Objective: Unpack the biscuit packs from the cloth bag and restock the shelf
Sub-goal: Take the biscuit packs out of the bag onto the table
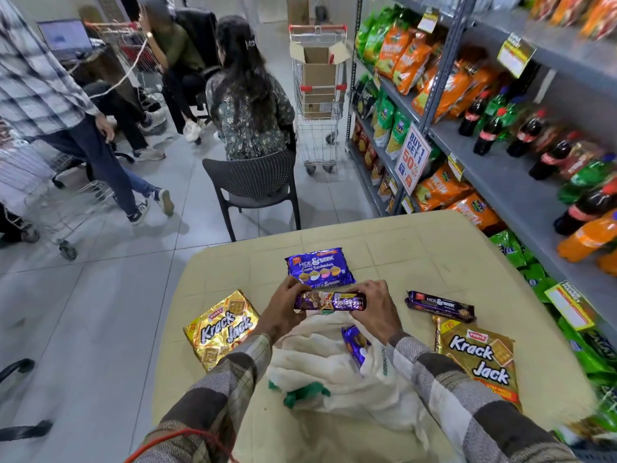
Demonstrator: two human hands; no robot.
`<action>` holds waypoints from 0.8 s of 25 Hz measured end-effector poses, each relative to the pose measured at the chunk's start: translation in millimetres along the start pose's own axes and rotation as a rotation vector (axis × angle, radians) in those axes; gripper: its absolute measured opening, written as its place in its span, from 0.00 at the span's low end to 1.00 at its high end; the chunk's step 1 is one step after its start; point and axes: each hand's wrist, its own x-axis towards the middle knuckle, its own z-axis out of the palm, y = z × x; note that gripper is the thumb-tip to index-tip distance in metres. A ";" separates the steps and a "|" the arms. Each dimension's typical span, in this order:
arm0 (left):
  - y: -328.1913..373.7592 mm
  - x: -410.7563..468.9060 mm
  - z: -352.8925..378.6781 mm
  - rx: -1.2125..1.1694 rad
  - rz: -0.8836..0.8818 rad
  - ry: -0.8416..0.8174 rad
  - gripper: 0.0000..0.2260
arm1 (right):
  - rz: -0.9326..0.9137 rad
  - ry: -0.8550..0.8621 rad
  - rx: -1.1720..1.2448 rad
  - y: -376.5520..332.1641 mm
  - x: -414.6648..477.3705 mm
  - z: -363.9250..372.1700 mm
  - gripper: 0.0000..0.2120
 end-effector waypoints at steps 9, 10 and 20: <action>38.7 45.2 41.4 0.017 0.100 -0.072 0.19 | 0.059 0.027 -0.035 58.2 -4.5 -38.9 0.22; 44.8 50.9 47.8 0.018 0.101 -0.086 0.19 | 0.067 0.027 -0.041 67.2 -3.7 -43.6 0.22; 96.1 127.7 113.8 0.025 0.144 -0.167 0.19 | 0.181 0.018 -0.020 162.2 29.0 -85.4 0.22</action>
